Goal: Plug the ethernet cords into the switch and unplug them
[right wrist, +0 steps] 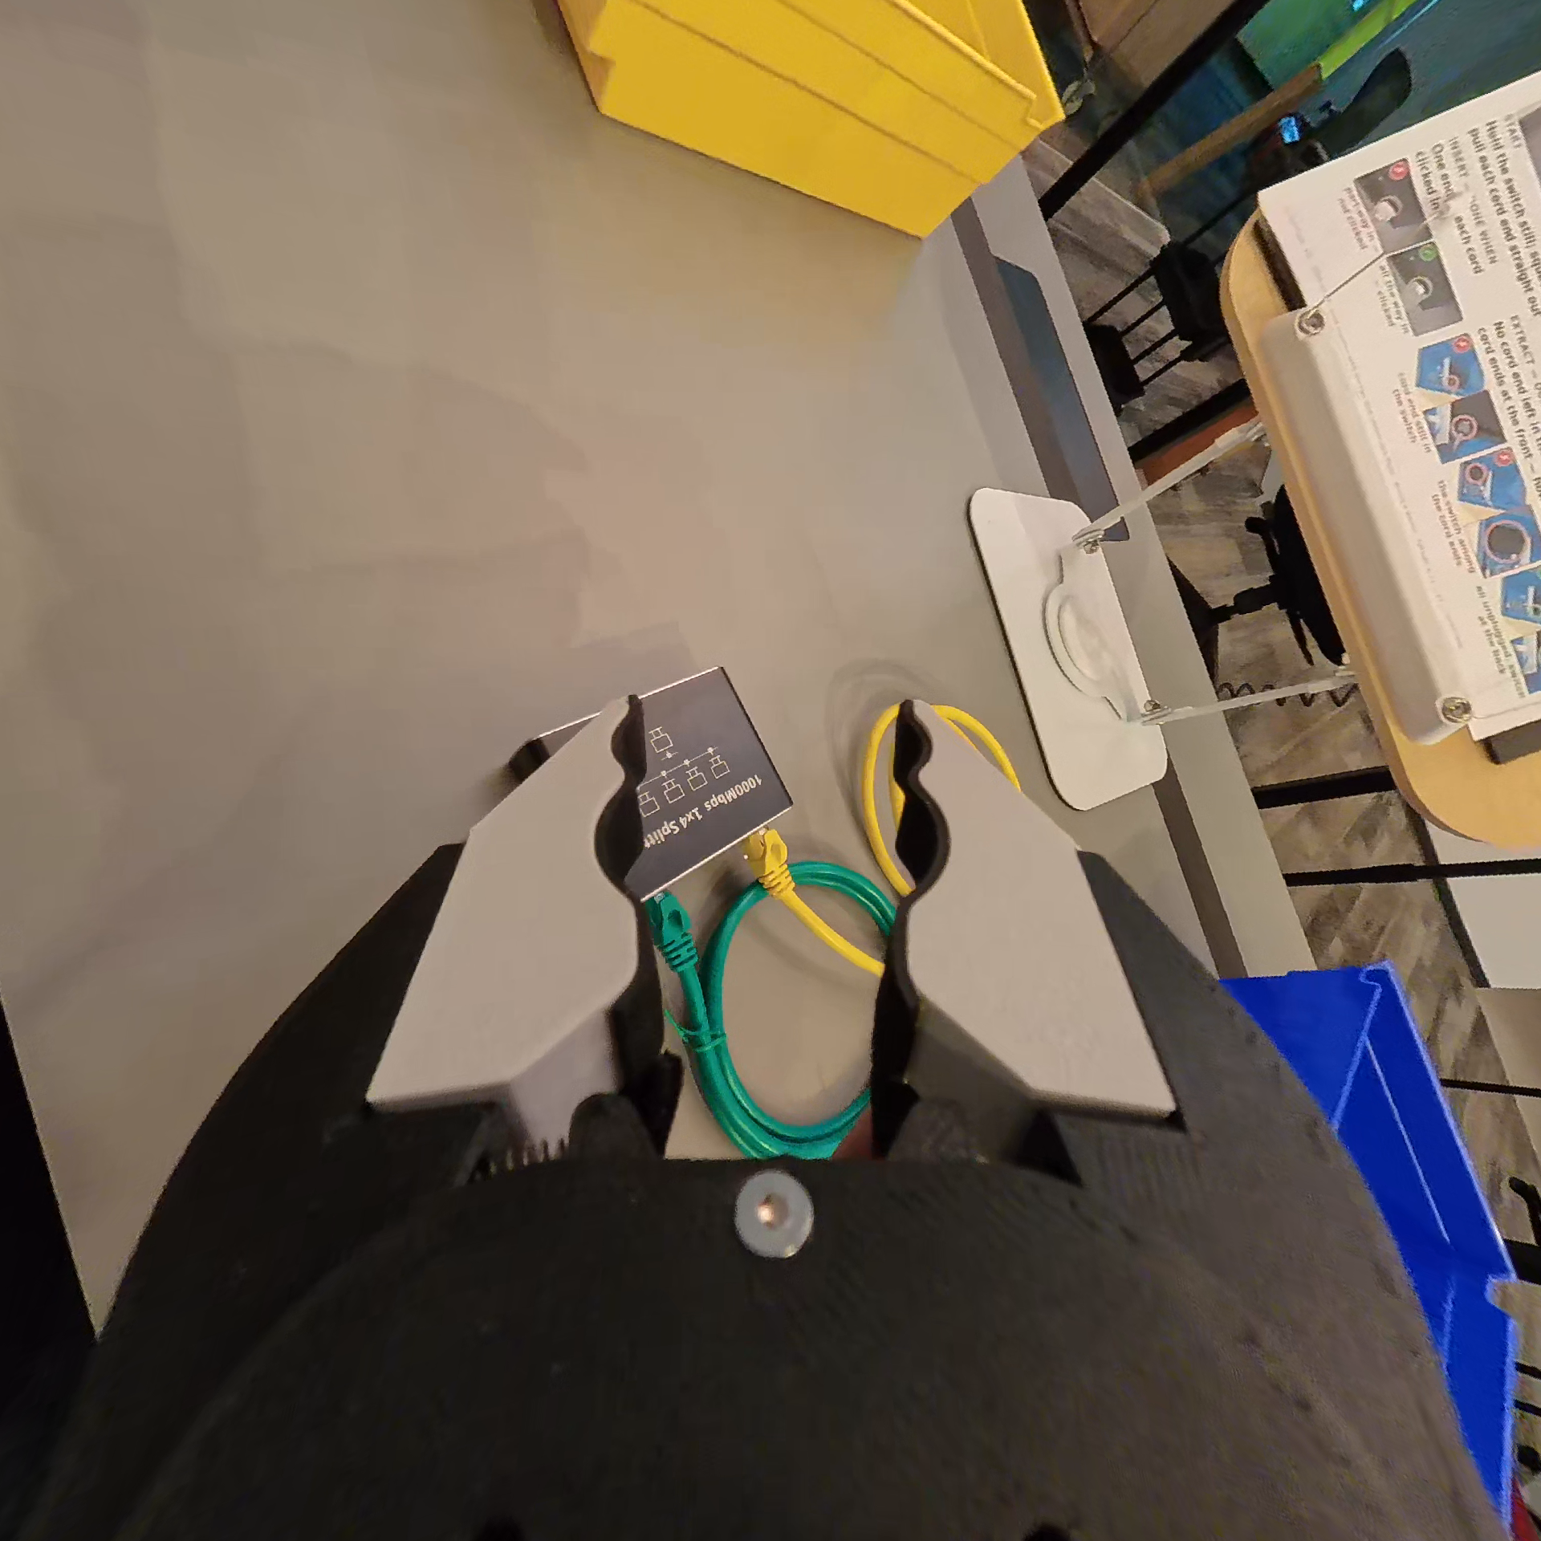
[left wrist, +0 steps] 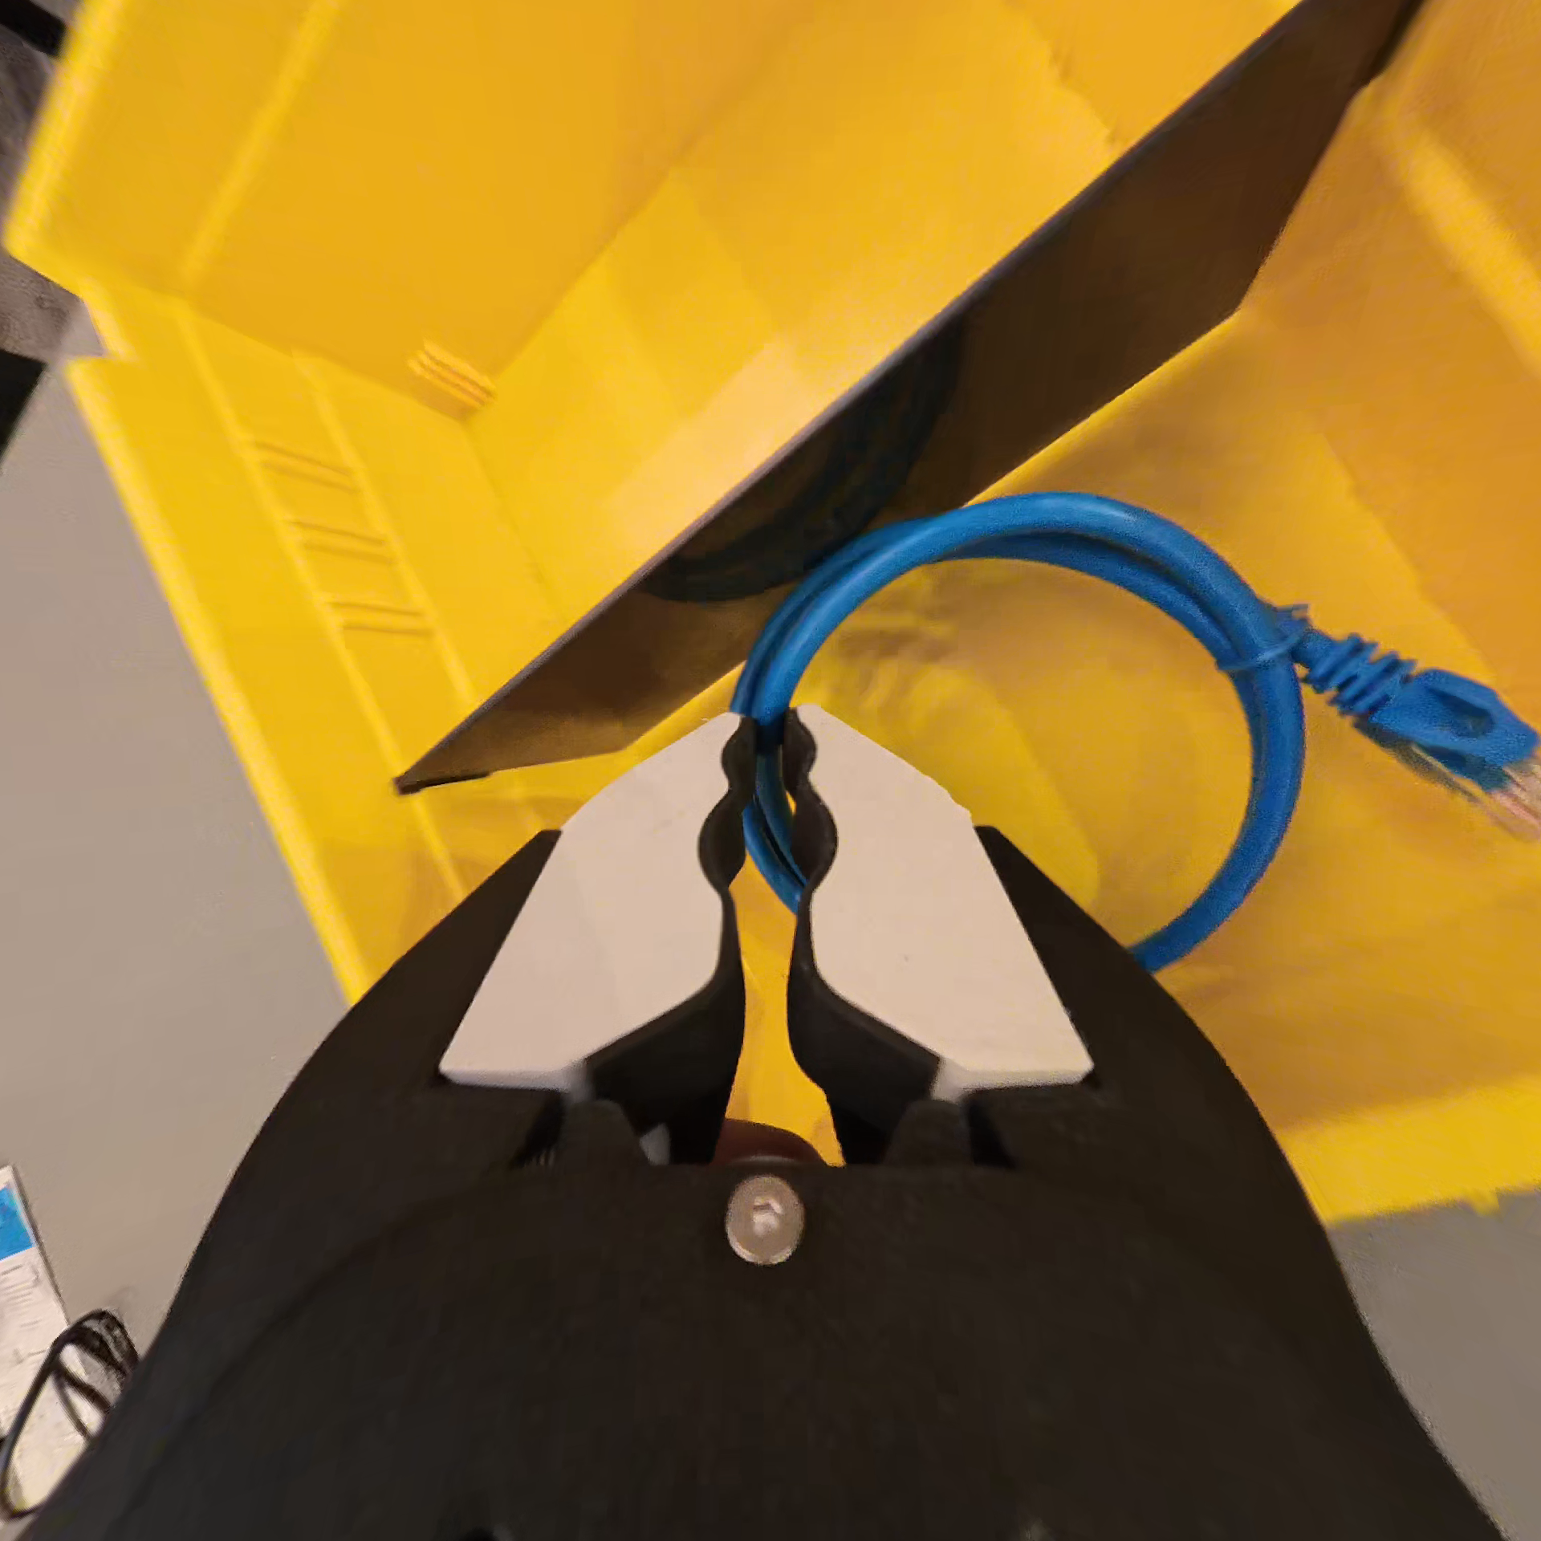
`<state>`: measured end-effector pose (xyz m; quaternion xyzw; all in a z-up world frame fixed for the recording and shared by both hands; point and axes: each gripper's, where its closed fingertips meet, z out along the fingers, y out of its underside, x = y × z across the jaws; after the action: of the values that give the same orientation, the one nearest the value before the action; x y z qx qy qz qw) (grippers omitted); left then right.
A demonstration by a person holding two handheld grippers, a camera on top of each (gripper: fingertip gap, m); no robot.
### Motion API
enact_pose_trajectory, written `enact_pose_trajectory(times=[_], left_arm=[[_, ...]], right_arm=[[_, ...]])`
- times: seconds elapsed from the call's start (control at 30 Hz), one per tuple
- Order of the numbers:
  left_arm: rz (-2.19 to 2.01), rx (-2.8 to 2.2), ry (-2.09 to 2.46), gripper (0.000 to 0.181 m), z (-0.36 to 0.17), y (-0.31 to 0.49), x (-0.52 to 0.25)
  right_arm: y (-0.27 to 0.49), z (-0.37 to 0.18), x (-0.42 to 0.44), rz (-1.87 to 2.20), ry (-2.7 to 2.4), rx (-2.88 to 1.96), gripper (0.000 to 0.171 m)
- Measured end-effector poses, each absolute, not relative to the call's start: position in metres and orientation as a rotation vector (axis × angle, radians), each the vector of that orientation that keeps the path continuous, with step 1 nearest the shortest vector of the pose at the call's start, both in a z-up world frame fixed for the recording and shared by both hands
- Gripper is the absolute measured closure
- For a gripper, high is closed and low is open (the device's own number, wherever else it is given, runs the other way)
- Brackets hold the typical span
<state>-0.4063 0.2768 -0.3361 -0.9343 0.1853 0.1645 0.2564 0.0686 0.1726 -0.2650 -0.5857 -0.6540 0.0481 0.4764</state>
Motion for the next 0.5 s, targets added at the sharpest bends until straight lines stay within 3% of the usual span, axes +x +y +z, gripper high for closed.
enact_pose_trajectory(times=[0.27, 0.5], left_arm=[[0.467, -2.361, 0.51, 0.176, -0.284, 0.268, -0.391], [0.455, -2.092, 0.432, 0.176, -0.204, 0.257, -0.371]], right_arm=[[0.17, -0.254, 0.062, 0.112, -1.603, -1.393, 0.114], [0.168, -0.232, 0.057, 0.137, -1.566, -1.359, 0.115]])
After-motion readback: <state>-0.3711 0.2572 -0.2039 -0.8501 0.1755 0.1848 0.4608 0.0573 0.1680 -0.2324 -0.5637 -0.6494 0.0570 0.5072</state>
